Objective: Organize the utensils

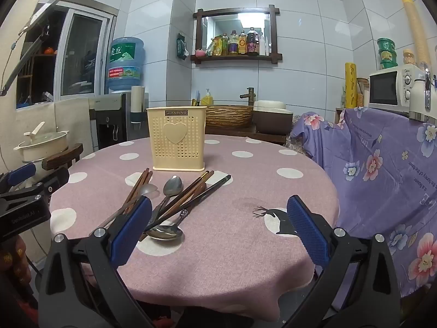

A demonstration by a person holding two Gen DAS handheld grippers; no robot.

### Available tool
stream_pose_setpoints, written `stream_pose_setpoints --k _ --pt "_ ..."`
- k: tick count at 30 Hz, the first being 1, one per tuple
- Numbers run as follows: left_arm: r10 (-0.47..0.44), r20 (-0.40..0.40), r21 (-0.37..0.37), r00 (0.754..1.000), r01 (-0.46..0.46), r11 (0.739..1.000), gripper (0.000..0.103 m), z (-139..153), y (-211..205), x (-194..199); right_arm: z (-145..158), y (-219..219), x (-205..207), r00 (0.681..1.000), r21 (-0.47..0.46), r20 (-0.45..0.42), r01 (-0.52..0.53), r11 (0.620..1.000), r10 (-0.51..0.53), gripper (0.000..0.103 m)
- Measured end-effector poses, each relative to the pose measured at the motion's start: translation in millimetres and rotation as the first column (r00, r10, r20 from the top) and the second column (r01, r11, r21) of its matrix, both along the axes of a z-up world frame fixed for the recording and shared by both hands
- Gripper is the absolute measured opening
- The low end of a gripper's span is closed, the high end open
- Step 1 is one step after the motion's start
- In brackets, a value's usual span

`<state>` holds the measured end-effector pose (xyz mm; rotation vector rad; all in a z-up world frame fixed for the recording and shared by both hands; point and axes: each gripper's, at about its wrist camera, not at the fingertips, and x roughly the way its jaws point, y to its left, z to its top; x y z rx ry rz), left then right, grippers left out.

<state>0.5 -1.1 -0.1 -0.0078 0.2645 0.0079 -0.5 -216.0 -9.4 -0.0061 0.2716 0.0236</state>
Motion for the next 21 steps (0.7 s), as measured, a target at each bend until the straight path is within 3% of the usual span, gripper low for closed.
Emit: stream_pose_setpoints --k 21 --pt "-0.004 0.005 0.009 1.0 0.004 1.0 0.098 0.6 -4.4 -0.1 2.5 -1.2 -2.0 1.0 0.011 -0.006 -0.001 1.0 0.001 0.098"
